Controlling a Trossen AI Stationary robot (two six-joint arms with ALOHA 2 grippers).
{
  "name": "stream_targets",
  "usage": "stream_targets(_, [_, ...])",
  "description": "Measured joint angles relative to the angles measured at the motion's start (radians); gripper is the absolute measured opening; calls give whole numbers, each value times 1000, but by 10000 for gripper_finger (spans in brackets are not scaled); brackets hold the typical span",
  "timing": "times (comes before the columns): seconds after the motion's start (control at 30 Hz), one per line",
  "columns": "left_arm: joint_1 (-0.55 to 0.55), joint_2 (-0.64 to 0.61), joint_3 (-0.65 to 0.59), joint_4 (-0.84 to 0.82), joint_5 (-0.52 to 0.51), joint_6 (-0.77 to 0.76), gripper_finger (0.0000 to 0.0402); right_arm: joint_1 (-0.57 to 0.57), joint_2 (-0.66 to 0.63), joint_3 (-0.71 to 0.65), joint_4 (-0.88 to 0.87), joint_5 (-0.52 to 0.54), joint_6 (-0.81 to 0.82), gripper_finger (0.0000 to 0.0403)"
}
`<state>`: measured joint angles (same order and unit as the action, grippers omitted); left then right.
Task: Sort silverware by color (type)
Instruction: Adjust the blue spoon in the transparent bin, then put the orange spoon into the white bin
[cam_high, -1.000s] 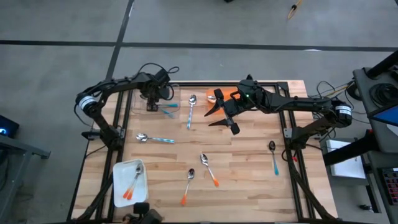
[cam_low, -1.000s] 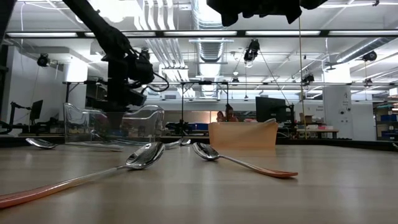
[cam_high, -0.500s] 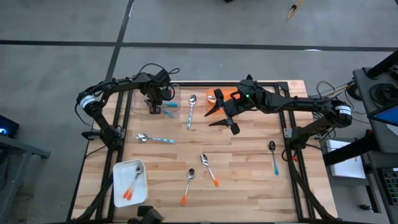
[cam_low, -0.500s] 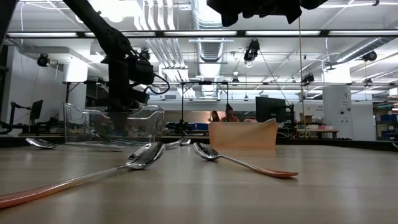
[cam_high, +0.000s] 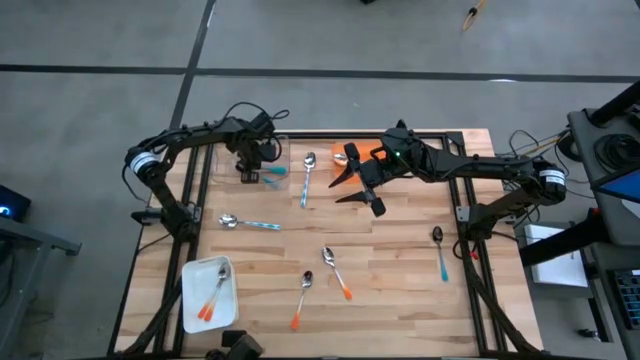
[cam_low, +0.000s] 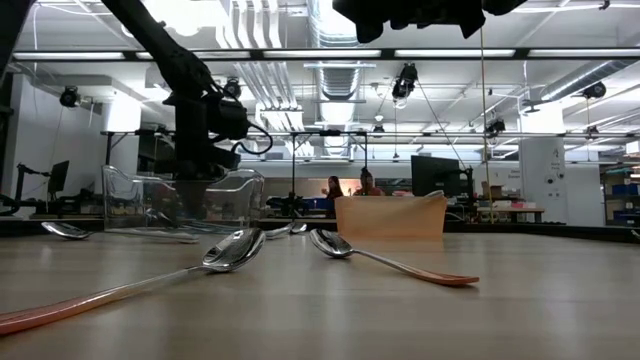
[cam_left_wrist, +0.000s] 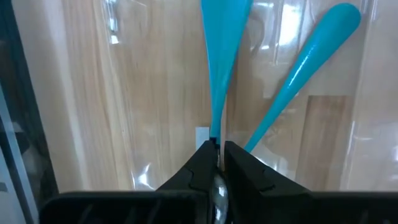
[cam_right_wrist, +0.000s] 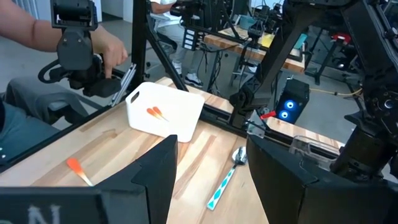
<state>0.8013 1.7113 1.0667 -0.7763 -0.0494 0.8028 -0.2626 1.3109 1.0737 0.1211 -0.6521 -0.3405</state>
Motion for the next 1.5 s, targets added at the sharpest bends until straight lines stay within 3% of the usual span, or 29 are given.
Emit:
stream_targets(0.23, [-4, -11, 0, -1, -15, -25, 20, 0, 0, 0, -5, 0, 18, 183])
stream_targets(0.47, [-23, -80, 38, -28, -9, -208, 16, 0, 0, 0, -4, 10, 119, 183])
stream_targets(0.7, [-96, -242, -9, 100, 93, -350, 2, 2, 0, 0, 10, 301, 299, 183])
stream_targets(0.8, [-152, -308, -57, 222, 95, -427, 1, 2, 0, 0, 4, 360, 356, 183])
stream_targets(1.1, [-352, -431, -201, 498, 96, -536, 1, 20, 0, 0, -9, 364, 496, 183])
stream_targets(1.5, [-500, -448, -216, 496, 95, -555, 1, 51, 2, 0, -60, 364, 638, 183])
